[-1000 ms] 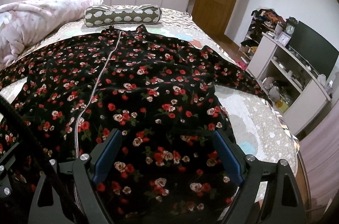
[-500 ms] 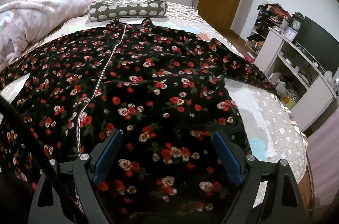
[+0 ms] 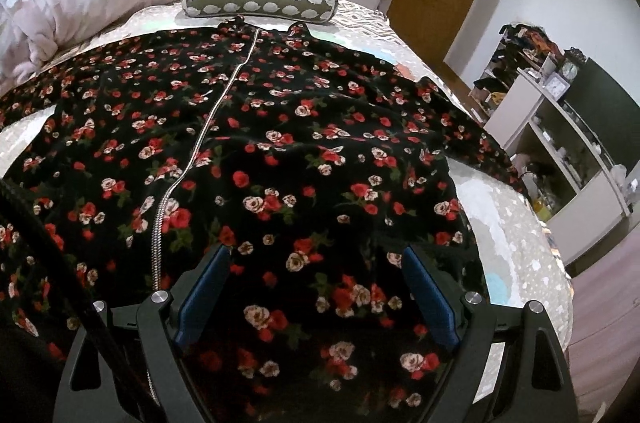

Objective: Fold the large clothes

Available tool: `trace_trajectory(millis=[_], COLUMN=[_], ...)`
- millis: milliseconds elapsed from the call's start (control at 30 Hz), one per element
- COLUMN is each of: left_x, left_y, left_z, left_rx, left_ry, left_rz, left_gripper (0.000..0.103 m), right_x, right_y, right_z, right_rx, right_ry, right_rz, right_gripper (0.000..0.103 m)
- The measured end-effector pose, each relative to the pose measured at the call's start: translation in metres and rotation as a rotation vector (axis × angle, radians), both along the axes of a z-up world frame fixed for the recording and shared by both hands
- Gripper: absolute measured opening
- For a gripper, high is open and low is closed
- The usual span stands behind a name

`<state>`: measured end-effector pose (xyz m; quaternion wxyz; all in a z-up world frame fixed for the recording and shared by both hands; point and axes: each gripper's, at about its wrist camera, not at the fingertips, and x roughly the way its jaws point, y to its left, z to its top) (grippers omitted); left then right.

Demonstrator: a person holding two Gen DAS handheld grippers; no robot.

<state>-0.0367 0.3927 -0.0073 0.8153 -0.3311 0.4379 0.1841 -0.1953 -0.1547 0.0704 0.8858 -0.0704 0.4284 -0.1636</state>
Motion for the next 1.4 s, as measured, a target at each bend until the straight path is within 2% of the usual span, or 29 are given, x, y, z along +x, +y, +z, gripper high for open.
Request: trace_trajectory(millis=[67,100,267,333,467,567,733,833,900,967,1033,1067,1100,1133,1200,1233,1300,1333,1400], left_x=[-0.002,-0.006,0.001,0.013,0.034,0.047,0.051,0.039,0.03,0.027,0.019,0.012,0.002,0.003,-0.007,-0.017,-0.007,-0.004,-0.022], left_y=[0.007,0.008,-0.031,-0.064,-0.178,-0.288,-0.47,-0.557,-0.585,-0.595,-0.59,-0.585,-0.576,-0.57,-0.548,-0.532,-0.513,-0.504,-0.475], left_z=[0.012,0.024,0.105,0.135,0.18,0.194,0.188,0.173,0.16,0.152,0.152,0.155,0.163,0.16,0.171,0.18,0.171,0.166,0.169], left_rx=[-0.025,0.0,0.249,0.263,0.218,0.137,-0.021,-0.088,-0.09,-0.131,-0.196,-0.218,-0.226,-0.232,-0.239,-0.218,-0.172,-0.137,-0.042], left_ry=[-0.017,-0.03,-0.098,-0.155,-0.268,-0.307,-0.288,-0.24,-0.195,-0.171,-0.161,-0.164,-0.174,-0.182,-0.198,-0.202,-0.214,-0.222,-0.242], left_rz=[0.002,0.007,-0.038,-0.117,-0.375,-0.604,-0.927,-1.09,-1.134,-1.165,-1.203,-1.209,-1.201,-1.197,-1.195,-1.176,-1.144,-1.125,-1.081], left_gripper=[0.012,0.011,0.01,0.01,0.01,0.01,0.01,0.011,0.023,0.031,0.047,0.058,0.065,0.067,0.069,0.07,0.071,0.071,0.073], right_x=[0.003,0.005,0.009,0.008,0.002,-0.005,-0.021,-0.031,-0.036,-0.039,-0.04,-0.039,-0.036,-0.034,-0.026,-0.023,-0.015,-0.012,-0.01], right_y=[-0.005,-0.008,-0.025,-0.035,-0.062,-0.081,-0.116,-0.135,-0.146,-0.155,-0.161,-0.165,-0.168,-0.17,-0.173,-0.174,-0.179,-0.184,-0.2], right_z=[-0.001,-0.001,-0.007,-0.009,-0.011,-0.009,-0.007,-0.006,-0.007,-0.007,-0.007,-0.006,-0.004,-0.003,0.004,0.007,0.012,0.013,0.013], right_rx=[0.004,0.006,0.036,0.054,0.104,0.134,0.192,0.222,0.238,0.25,0.265,0.282,0.31,0.33,0.394,0.417,0.491,0.522,0.568], right_ry=[-0.005,-0.008,-0.012,-0.018,-0.044,-0.072,-0.122,-0.146,-0.154,-0.162,-0.168,-0.173,-0.179,-0.183,-0.202,-0.21,-0.24,-0.257,-0.293], right_rz=[-0.011,-0.018,-0.045,-0.06,-0.105,-0.137,-0.193,-0.219,-0.229,-0.236,-0.238,-0.24,-0.239,-0.235,-0.213,-0.203,-0.179,-0.175,-0.193], right_gripper=[0.09,0.09,0.09,0.09,0.09,0.09,0.09,0.09,0.09,0.09,0.09,0.09,0.09,0.09,0.09,0.09,0.09,0.089,0.085])
